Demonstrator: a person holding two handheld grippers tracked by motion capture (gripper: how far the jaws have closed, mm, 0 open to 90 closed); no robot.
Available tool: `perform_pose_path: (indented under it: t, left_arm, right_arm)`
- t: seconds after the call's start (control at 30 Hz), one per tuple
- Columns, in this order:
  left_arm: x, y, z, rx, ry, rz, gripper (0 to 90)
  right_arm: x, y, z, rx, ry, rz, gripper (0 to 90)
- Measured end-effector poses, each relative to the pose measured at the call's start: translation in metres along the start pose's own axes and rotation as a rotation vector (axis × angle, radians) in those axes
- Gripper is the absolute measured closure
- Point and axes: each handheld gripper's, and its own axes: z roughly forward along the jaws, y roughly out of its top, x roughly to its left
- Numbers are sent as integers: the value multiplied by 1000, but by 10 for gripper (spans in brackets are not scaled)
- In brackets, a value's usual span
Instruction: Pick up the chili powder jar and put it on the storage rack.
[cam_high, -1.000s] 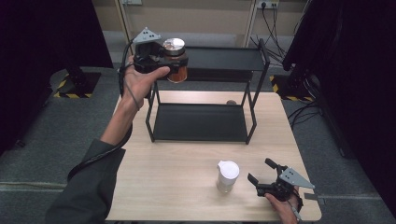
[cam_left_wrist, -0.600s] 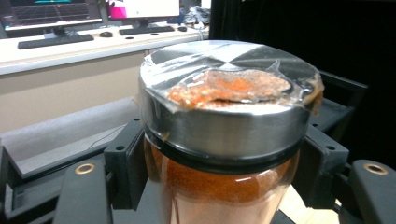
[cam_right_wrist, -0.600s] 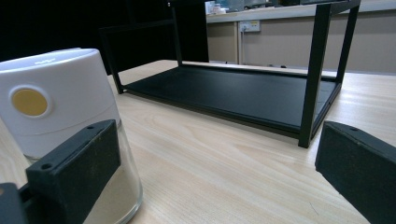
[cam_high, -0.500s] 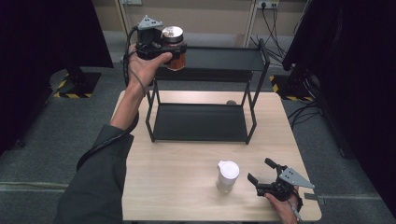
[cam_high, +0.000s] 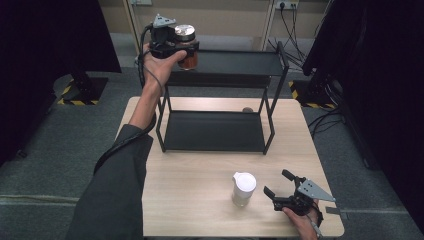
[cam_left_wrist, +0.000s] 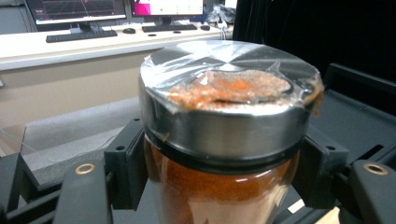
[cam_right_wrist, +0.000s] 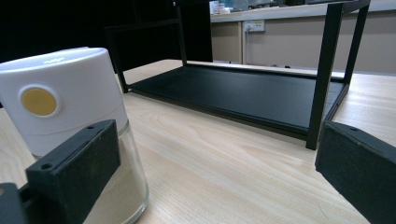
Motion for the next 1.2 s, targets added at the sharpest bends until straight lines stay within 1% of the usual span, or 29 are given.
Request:
perform_pose_path:
  t: [0.03,0.1,0.17,0.3,0.4,0.47,0.6,0.7,0.8,0.83,0.9,0.93,0.97,1.0,1.1,1.13,1.17,1.2]
  left_arm:
    - [0,0,1,-4,2,3,307]
    - [1,-2,4,-11,3,-7,307]
    - [1,-2,7,-4,14,-7,307]
    - [1,-3,11,3,22,-5,307]
    - [2,-4,13,6,24,-16,307]
    - [2,-4,16,17,28,-13,307]
    - [1,-5,17,17,28,-4,306]
    - [1,-8,17,7,33,-13,305]
    - [1,-11,17,-4,32,-1,303]
    - [-1,-13,17,-16,44,5,282]
    - [-1,-14,16,-26,45,-12,175]
    - [-1,-15,16,-31,48,-20,139]
    - [-2,-17,15,-48,53,-26,106]
    - [-3,-17,13,-56,53,-30,82]
    - [-5,-15,11,-50,61,-36,28]
    - [-5,-15,10,-51,61,-48,3]
    - [-3,-16,8,-54,51,-57,6]
    - [-3,-16,7,-53,49,-56,5]
  right_arm:
    - [0,0,0,0,0,0,4]
    - [0,0,0,2,3,-2,4]
    - [0,0,1,2,7,-4,4]
    - [0,0,0,-1,9,-5,4]
    - [0,0,0,-4,9,-4,4]
    - [0,0,0,-5,8,-4,4]
    - [0,0,0,-2,11,-6,4]
    - [0,1,1,-1,13,-8,4]
    - [1,1,0,-1,14,-7,4]
    - [1,1,0,-2,13,-7,4]
    - [1,1,0,-2,13,-7,4]
    - [1,1,0,-2,13,-7,4]
    - [1,1,0,-2,13,-8,4]
    - [1,1,0,-2,13,-8,4]
    - [1,1,0,-1,13,-9,4]
    - [1,1,1,-1,13,-9,4]
    - [1,1,1,-1,14,-9,4]
    - [1,1,1,-1,14,-10,4]
